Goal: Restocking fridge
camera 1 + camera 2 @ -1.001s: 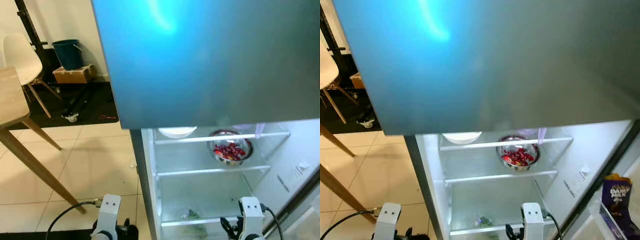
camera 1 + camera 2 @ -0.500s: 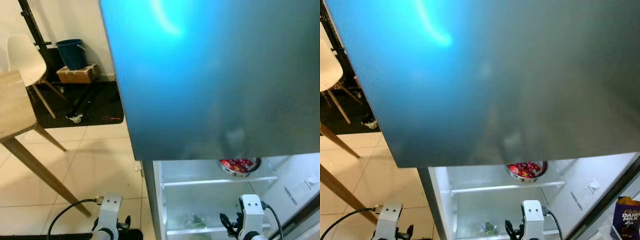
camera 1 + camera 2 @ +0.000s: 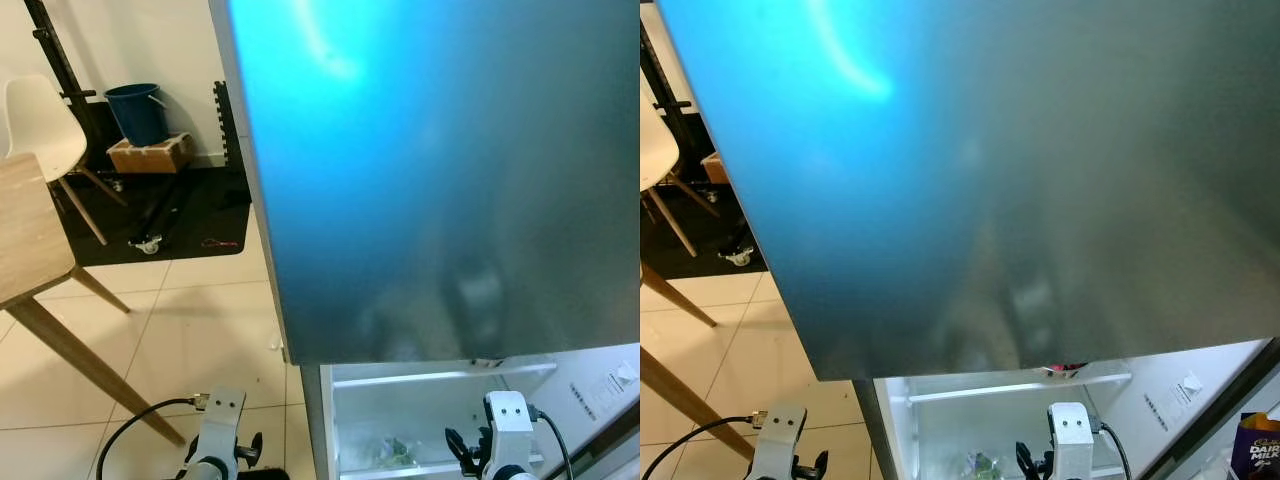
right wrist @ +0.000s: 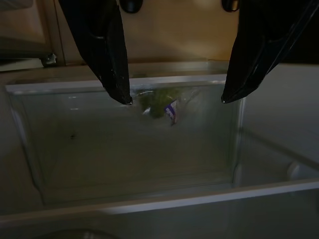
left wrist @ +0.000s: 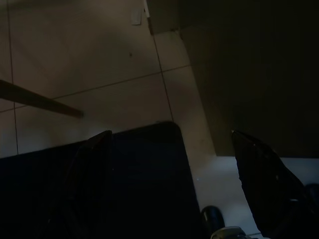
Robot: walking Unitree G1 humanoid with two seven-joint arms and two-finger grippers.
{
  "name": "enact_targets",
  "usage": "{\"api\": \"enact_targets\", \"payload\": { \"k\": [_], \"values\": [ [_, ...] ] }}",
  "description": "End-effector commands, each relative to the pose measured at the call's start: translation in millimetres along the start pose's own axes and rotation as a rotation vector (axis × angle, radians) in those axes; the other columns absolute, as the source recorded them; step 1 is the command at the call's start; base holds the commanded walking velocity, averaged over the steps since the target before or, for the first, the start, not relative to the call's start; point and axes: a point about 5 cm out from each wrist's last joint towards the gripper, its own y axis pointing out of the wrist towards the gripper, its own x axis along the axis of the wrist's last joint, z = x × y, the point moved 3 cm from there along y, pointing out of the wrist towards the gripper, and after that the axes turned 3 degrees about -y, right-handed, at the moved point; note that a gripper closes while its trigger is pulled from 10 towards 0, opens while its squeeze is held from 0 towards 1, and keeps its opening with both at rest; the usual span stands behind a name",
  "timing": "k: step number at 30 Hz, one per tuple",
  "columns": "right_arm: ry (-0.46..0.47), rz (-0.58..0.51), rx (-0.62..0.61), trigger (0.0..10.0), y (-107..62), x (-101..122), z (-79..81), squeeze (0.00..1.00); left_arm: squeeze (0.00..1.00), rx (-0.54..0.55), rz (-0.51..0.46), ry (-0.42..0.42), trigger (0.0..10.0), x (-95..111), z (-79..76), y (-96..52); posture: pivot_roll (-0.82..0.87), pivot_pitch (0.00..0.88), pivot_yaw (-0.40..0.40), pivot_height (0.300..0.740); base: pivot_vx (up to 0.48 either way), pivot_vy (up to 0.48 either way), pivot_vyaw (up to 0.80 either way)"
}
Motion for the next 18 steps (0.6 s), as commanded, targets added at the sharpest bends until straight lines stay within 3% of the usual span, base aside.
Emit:
{"api": "enact_targets", "payload": {
  "k": [1,13,18],
  "values": [
    [0.017,0.016,-0.016,10.0,-2.3,-5.7,-2.4,0.0,0.0,0.005,0.023,0.015,10.0,-6.8,3.8,-2.0,-0.06,0.143,0.026,0.671,0.0,0.0,0.0],
    [0.024,0.013,-0.026,10.0,-2.1,-4.7,-3.5,0.0,0.0,-0.003,0.017,0.021,10.0,-4.6,2.2,-1.2,-0.06,0.143,0.031,0.671,0.0,0.0,0.0],
    [0.07,-0.009,0.004,10.0,-2.8,-4.0,-0.2,0.0,0.0,-0.005,0.015,0.024,10.0,-3.5,2.3,-0.8,-0.06,0.143,0.034,0.671,0.0,0.0,0.0]
  ]
}}
